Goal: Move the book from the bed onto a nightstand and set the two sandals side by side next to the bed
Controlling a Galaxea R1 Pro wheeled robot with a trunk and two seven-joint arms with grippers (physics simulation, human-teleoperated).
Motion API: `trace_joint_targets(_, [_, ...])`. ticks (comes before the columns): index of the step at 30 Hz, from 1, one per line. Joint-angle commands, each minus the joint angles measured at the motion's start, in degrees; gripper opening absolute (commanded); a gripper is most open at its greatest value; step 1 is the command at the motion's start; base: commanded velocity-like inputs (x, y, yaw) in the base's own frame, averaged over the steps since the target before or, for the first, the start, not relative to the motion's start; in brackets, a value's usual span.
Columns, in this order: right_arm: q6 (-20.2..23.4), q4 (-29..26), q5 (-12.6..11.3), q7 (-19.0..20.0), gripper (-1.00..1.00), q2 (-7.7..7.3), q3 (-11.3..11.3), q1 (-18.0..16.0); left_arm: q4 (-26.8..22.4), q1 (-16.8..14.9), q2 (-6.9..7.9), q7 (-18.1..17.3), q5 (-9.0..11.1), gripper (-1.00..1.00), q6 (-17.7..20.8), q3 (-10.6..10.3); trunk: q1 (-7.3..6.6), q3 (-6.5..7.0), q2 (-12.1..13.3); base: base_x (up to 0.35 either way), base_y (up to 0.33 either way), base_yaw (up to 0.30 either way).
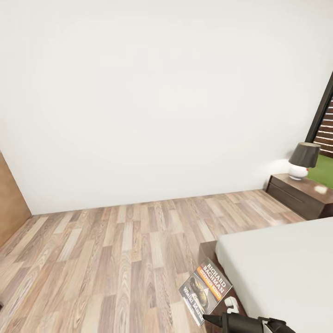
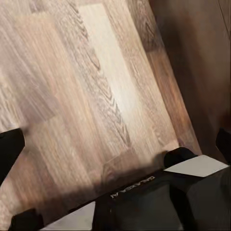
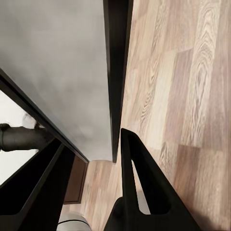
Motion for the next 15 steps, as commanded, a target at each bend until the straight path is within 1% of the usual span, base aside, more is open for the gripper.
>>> trace_joint_targets(1, [0.57, -0.06, -0.71, 0.08, -1.0, -0.04, 0.29, -0.04, 0.04, 0.43, -0.19, 1.74, -1.62, 1.0, -0.95, -0.33, 0.03, -0.06, -0.03, 0.303, 0.0, 0.0])
trace_joint_targets(2, [0.56, -0.06, -0.71, 0.08, -1.0, -0.04, 0.29, -0.04, 0.04, 0.72, -0.43, 3.22, -2.84, 1.0, -1.33, -0.35, 0.03, -0.06, -0.03, 0.302, 0.0, 0.0])
trace_joint_targets(3, [0.57, -0.06, -0.72, 0.08, -1.0, -0.04, 0.29, -0.04, 0.04, 0.91, -0.75, 4.71, -3.62, 1.0, -1.6, -0.36, 0.03, -0.06, -0.03, 0.302, 0.0, 0.0])
trace_joint_targets(5, [0.56, -0.06, -0.72, 0.08, -1.0, -0.04, 0.29, -0.04, 0.08, 1.1, -1.29, 7.6, -4.44, 1.0, -1.89, -0.32, 0.03, -0.06, -0.03, 0.293, 0.0, 0.0])
trace_joint_targets(7, [0.55, -0.05, -0.72, 0.08, -1.0, -0.04, 0.29, -0.04, 0.11, 1.18, -1.51, 9.57, -4.77, 1.0, -2.01, -0.3, 0.03, -0.06, -0.03, 0.226, 0.0, 0.0])
trace_joint_targets(9, [0.55, -0.07, -0.72, 0.08, -1.0, -0.04, 0.29, -0.04, 0.12, 1.22, -1.61, 10.51, -4.88, 1.0, -2.06, -0.23, 0.03, -0.06, -0.03, 0.099, 0.0, 0.0])
trace_joint_targets(15, [0.55, -0.07, -0.72, 0.08, -1.0, -0.04, 0.29, -0.04, 0.13, 1.24, -1.66, 10.91, -4.78, 1.0, -2.17, -0.13, 0.03, -0.06, -0.03, 0.02, 0.0, 0.0])
